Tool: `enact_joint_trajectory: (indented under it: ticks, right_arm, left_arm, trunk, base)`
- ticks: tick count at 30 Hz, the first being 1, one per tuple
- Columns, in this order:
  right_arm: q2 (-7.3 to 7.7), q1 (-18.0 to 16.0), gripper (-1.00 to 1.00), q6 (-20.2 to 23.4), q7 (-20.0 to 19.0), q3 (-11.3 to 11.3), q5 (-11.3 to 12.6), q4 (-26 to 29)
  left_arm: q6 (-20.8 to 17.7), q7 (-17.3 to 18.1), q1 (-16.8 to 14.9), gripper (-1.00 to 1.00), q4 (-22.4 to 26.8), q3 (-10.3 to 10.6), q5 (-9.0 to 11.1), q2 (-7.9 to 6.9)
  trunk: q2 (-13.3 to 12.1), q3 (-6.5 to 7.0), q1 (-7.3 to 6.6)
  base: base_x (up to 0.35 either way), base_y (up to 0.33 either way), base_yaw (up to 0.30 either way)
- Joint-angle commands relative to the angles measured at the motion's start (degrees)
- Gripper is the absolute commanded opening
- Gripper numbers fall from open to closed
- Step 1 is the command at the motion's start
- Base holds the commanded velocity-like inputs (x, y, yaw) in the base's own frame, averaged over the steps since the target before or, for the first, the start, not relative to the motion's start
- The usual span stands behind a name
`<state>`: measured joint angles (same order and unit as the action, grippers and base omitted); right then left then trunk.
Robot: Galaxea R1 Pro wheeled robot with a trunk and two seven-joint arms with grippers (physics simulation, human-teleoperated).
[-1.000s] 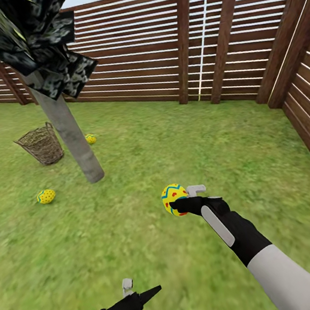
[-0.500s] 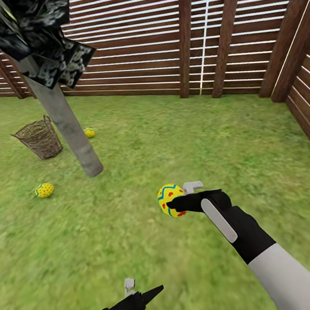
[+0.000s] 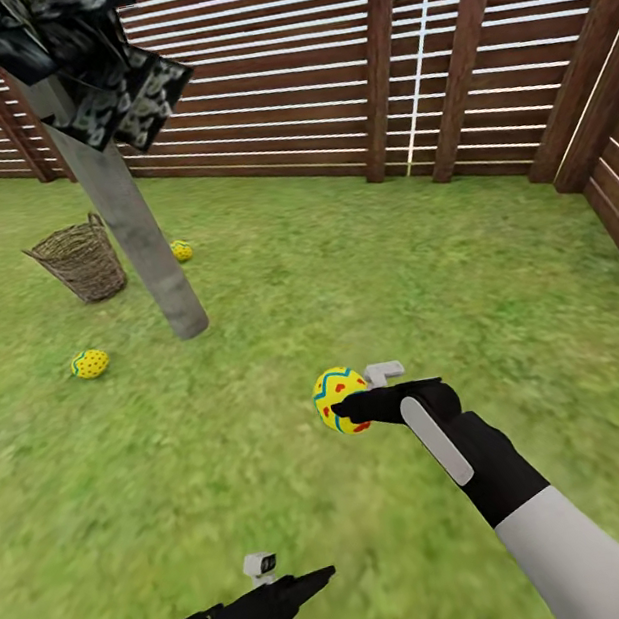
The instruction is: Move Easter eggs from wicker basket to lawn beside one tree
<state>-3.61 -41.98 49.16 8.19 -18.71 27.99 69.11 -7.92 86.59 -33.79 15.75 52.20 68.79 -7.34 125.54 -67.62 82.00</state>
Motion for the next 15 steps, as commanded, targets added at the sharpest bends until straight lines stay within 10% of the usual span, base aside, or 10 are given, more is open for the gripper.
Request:
enact_joint_trajectory:
  ticks: [1, 8, 10, 15]
  right_arm:
    - [0.00, 0.0, -1.00, 0.1, 0.6, 0.0, 0.7, 0.1]
    - [-0.15, 0.0, -1.00, 0.1, 0.6, -0.2, 0.7, 0.1]
    - [-0.17, 0.0, -1.00, 0.1, 0.6, -0.3, 0.7, 0.1]
    - [-0.17, 0.0, -1.00, 0.1, 0.6, -0.2, 0.7, 0.0]
  left_arm:
    - [-0.6, 0.2, 0.0, 1.00, 0.1, 0.4, 0.5, -0.01]
    - [-2.0, -1.5, 0.0, 1.00, -1.6, -0.6, 1.1, -0.48]
    - [-5.8, -7.2, 0.0, 1.00, -1.5, -1.5, 1.1, -0.70]
    - [-7.5, -9.6, -0.1, 1.00, 6.6, -3.4, 1.0, -2.17]
  trunk:
    - [0.4, -0.32, 0.21]
    - [3.2, -2.23, 1.75]
    - [4.0, -2.77, 2.19]
    - [6.0, -4.13, 3.29]
  base:
    - [0.000, 0.000, 0.067]
    - [0.000, 0.000, 0.067]
    - [0.000, 0.000, 0.067]
    - [0.000, 0.000, 0.067]
